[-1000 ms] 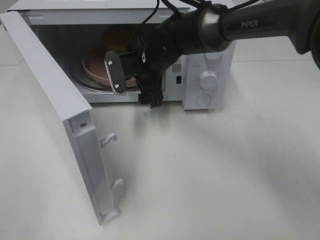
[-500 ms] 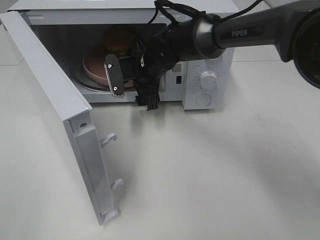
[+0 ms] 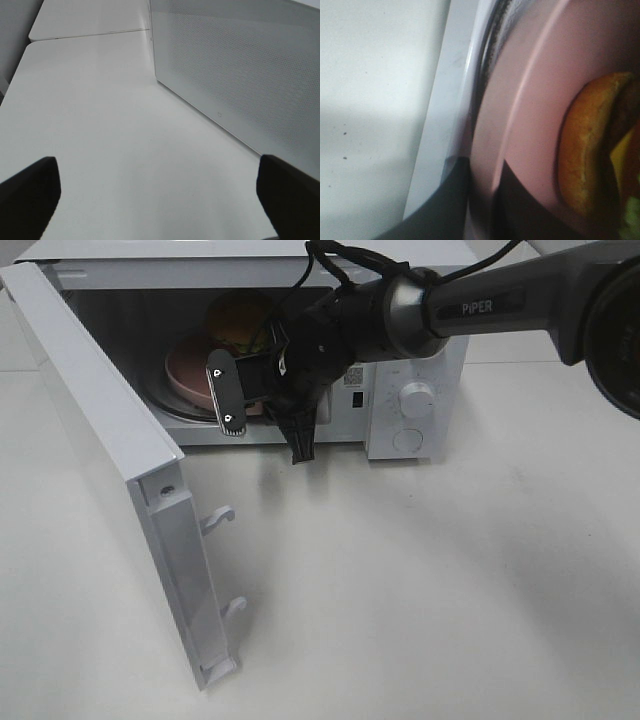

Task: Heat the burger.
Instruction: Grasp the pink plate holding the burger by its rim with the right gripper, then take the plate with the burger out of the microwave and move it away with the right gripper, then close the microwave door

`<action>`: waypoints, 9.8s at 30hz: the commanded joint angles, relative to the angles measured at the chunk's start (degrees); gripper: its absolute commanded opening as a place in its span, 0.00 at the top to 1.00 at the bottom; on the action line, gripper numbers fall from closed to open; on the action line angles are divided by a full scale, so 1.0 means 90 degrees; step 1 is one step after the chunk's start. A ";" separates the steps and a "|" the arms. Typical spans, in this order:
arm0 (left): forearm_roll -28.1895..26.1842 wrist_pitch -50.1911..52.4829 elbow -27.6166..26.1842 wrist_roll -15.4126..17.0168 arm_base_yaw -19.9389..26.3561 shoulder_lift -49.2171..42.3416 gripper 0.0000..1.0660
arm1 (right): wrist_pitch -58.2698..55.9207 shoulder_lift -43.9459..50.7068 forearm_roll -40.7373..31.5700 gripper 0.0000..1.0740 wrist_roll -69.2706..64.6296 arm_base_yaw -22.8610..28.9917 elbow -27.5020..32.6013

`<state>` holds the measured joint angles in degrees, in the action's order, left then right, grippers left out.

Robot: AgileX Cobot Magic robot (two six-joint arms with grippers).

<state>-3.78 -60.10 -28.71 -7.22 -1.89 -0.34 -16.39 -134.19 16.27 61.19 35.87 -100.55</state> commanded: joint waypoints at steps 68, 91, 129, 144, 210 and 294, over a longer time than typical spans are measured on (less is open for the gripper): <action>-0.0006 0.0057 0.0025 -0.0006 0.0019 -0.0102 0.06 | 0.0611 0.3132 -0.2438 1.00 0.5125 0.0032 0.3552; -0.0006 0.0057 0.0025 0.0000 0.0019 -0.0102 0.06 | 0.0624 0.4399 -0.2120 1.00 0.4437 0.0045 0.4908; -0.0006 0.0057 0.0025 0.0000 0.0019 -0.0102 0.06 | -0.0745 0.8384 -0.0274 1.00 0.1770 0.0045 0.7557; -0.0006 0.0057 0.0025 0.0000 0.0019 -0.0102 0.06 | -0.2381 0.9651 0.1031 1.00 -0.0910 0.0045 0.7608; -0.0006 0.0057 0.0025 0.0000 0.0019 -0.0102 0.06 | -0.5329 0.5895 0.3711 1.00 -1.1809 -0.0108 0.6780; -0.0006 0.0057 0.0025 0.0000 0.0019 -0.0102 0.06 | -0.4310 1.0027 -0.0624 0.29 -0.7850 -0.1509 0.6799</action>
<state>-3.78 -60.10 -28.71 -7.22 -1.89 -0.34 -53.97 -46.18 10.83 -10.26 22.35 -39.30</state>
